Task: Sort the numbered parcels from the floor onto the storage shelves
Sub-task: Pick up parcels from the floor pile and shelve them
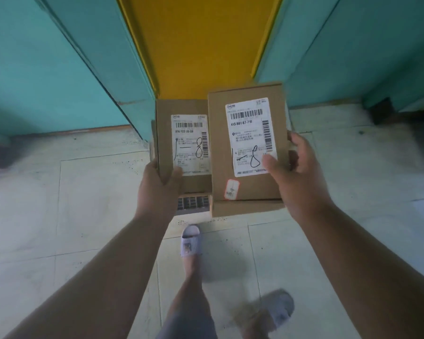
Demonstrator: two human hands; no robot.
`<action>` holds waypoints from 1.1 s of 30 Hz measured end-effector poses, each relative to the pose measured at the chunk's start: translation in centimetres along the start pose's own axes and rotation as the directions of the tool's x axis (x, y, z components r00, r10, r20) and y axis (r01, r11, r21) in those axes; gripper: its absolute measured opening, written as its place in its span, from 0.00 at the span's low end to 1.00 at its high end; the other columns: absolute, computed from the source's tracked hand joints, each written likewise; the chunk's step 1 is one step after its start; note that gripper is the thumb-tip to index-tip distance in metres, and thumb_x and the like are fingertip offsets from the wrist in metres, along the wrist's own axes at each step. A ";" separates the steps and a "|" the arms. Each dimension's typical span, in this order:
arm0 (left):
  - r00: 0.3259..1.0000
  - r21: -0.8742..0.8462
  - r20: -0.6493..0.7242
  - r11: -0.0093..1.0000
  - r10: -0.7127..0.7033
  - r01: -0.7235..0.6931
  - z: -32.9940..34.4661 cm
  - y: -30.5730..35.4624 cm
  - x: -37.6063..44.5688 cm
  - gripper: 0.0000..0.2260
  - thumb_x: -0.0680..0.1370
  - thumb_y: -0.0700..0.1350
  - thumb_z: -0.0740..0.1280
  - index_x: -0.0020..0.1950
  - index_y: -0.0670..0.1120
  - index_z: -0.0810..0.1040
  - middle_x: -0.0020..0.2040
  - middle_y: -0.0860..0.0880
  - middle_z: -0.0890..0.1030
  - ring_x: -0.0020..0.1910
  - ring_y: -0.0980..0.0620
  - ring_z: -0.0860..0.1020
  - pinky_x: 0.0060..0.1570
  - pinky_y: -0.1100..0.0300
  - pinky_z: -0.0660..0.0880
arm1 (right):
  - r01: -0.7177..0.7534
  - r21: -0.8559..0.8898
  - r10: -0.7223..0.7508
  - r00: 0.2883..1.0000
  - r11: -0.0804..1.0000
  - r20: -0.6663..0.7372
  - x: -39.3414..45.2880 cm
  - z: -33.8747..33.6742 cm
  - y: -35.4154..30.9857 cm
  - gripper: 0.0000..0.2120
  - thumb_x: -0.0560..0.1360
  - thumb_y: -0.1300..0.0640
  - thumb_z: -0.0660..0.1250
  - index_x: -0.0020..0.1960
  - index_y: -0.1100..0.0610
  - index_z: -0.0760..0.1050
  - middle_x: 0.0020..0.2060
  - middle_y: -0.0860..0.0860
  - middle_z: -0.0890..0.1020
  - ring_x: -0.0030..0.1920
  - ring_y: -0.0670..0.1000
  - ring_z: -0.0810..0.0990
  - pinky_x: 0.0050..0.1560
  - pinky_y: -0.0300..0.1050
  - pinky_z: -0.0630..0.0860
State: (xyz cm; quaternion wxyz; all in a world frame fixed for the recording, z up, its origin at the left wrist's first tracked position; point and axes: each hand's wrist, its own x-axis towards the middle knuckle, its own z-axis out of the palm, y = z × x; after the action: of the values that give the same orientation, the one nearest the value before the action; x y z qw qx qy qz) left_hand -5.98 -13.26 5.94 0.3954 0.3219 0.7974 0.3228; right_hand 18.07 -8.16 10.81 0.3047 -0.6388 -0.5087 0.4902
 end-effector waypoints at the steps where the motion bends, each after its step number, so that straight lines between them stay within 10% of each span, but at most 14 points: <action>1: 1.000 0.004 0.011 1.000 0.016 -0.016 0.6 1.0 -1.4 0.18 0.79 0.56 0.64 0.68 0.54 0.72 0.53 0.57 0.82 0.51 0.53 0.81 0.53 0.46 0.81 | -0.013 0.026 0.014 1.000 1.000 -0.014 -1.2 -1.9 -0.3 0.30 0.72 0.49 0.75 0.70 0.43 0.66 0.56 0.45 0.84 0.53 0.45 0.84 0.51 0.47 0.83; 9: 0.973 -0.101 0.105 0.976 0.205 -0.195 9.5 11.9 -18.8 0.11 0.83 0.46 0.64 0.65 0.52 0.71 0.49 0.62 0.76 0.47 0.64 0.76 0.35 0.74 0.73 | -0.041 0.160 0.071 0.980 0.986 -0.188 -14.6 -23.0 -1.2 0.37 0.68 0.59 0.79 0.70 0.43 0.66 0.51 0.41 0.84 0.45 0.42 0.85 0.34 0.40 0.81; 17: 0.872 -0.035 0.313 0.922 0.376 -0.385 22.1 22.5 -31.6 0.09 0.81 0.51 0.66 0.58 0.49 0.72 0.52 0.50 0.79 0.54 0.47 0.80 0.51 0.55 0.76 | 0.005 0.275 0.129 0.874 0.961 -0.468 -25.1 -41.4 0.6 0.36 0.65 0.59 0.80 0.66 0.39 0.68 0.53 0.47 0.85 0.47 0.49 0.86 0.38 0.50 0.83; 33: 0.453 -0.147 0.768 0.812 0.453 -0.565 49.9 39.4 -35.9 0.28 0.73 0.49 0.76 0.70 0.53 0.69 0.56 0.57 0.81 0.52 0.59 0.80 0.52 0.57 0.80 | 0.128 0.507 0.380 0.515 0.852 -0.768 -25.7 -63.1 6.4 0.36 0.64 0.60 0.80 0.66 0.41 0.70 0.52 0.51 0.84 0.48 0.54 0.86 0.41 0.57 0.83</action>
State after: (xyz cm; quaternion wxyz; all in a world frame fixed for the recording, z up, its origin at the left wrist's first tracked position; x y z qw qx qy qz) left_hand 63.28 -4.87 27.51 0.5604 0.6766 0.4325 0.2029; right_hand 79.30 -27.51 34.31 0.6299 -0.7281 -0.0978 0.2521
